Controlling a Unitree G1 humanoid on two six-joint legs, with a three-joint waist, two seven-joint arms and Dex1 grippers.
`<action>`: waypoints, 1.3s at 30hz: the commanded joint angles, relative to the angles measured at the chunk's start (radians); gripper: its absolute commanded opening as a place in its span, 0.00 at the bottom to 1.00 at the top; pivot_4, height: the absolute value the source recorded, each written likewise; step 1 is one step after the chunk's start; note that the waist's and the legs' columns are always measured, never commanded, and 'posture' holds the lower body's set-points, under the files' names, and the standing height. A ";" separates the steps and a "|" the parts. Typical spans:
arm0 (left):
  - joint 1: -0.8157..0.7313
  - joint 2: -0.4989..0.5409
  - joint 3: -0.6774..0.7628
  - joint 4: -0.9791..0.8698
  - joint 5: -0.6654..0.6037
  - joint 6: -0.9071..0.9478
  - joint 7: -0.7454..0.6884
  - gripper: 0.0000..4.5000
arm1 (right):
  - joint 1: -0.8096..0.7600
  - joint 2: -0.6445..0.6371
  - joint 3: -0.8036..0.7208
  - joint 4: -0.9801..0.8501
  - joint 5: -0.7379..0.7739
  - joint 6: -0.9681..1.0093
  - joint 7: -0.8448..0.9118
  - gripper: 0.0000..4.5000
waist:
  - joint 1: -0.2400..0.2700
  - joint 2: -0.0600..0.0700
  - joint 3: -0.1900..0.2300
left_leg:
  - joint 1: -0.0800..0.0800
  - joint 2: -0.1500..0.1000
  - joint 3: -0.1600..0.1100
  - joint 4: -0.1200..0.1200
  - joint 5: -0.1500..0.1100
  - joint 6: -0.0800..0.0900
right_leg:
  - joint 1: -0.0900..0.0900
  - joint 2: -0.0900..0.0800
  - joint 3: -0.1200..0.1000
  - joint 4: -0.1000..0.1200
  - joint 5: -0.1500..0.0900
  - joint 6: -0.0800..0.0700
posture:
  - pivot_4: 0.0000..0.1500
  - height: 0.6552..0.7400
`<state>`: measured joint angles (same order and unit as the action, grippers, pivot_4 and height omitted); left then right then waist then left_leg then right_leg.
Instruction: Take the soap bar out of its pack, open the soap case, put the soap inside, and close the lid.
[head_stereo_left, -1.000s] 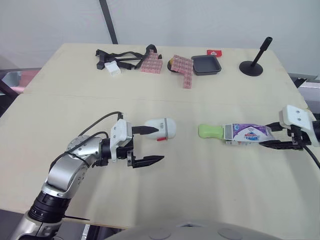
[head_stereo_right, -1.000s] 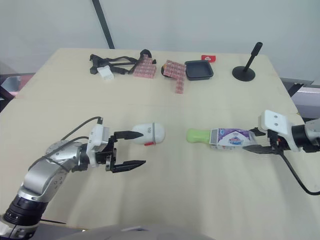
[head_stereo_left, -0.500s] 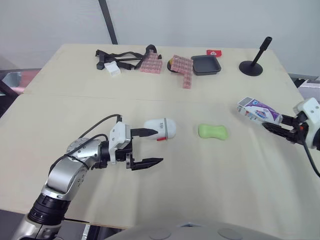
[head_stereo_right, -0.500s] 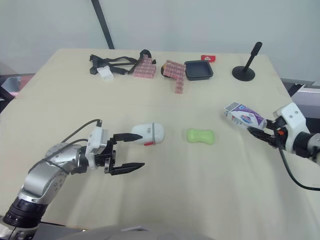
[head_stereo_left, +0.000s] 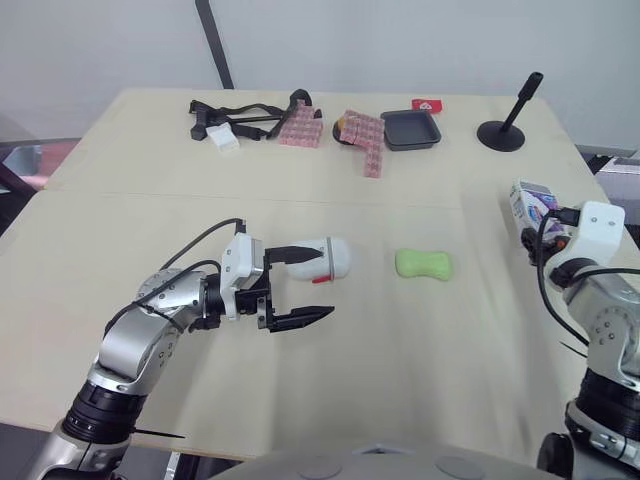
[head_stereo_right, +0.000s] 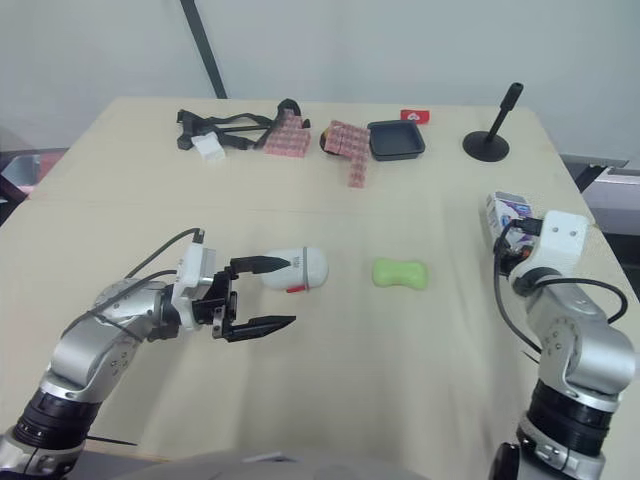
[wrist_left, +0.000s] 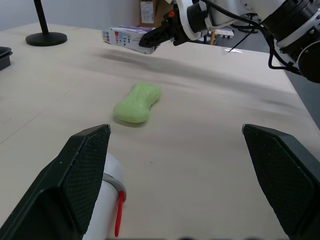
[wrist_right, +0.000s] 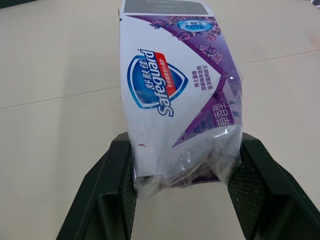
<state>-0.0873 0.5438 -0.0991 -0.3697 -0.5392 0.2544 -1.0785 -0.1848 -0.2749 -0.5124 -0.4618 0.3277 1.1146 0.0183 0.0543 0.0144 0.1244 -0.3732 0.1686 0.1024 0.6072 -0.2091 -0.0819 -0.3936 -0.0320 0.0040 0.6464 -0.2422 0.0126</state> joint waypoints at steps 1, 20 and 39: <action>0.011 0.008 0.008 -0.038 -0.005 -0.018 -0.002 1.00 | 0.014 -0.013 0.008 -0.040 -0.021 -0.017 -0.017 0.55 | 0.001 0.000 0.000 | 0.001 0.000 0.000 -0.001 0.000 -0.001 | 0.001 0.000 0.000 -0.001 0.000 0.000 | 1.00 1.00; 0.024 0.003 0.006 -0.062 -0.043 0.001 0.007 1.00 | 0.038 -0.047 0.035 0.033 -0.039 -0.085 0.001 0.55 | -0.001 0.000 0.000 | 0.003 0.000 -0.001 -0.002 0.000 -0.003 | 0.004 0.001 0.000 -0.001 0.000 0.001 | 1.00 1.00; 0.021 -0.003 -0.004 -0.011 0.008 -0.049 -0.015 1.00 | 0.084 -0.247 0.109 0.016 -0.089 -0.385 0.198 0.99 | -0.002 0.000 0.000 | 0.004 0.000 -0.001 -0.003 0.000 -0.003 | 0.006 0.000 -0.001 -0.003 0.000 0.001 | 1.00 1.00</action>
<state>-0.0692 0.5377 -0.1013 -0.3709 -0.5371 0.2328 -1.0845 -0.0923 -0.4944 -0.3910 -0.4143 0.2440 0.8366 0.1648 0.0521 0.0148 0.1247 -0.3686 0.1686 0.1014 0.6043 -0.2091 -0.0854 -0.3872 -0.0316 0.0034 0.6438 -0.2421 0.0140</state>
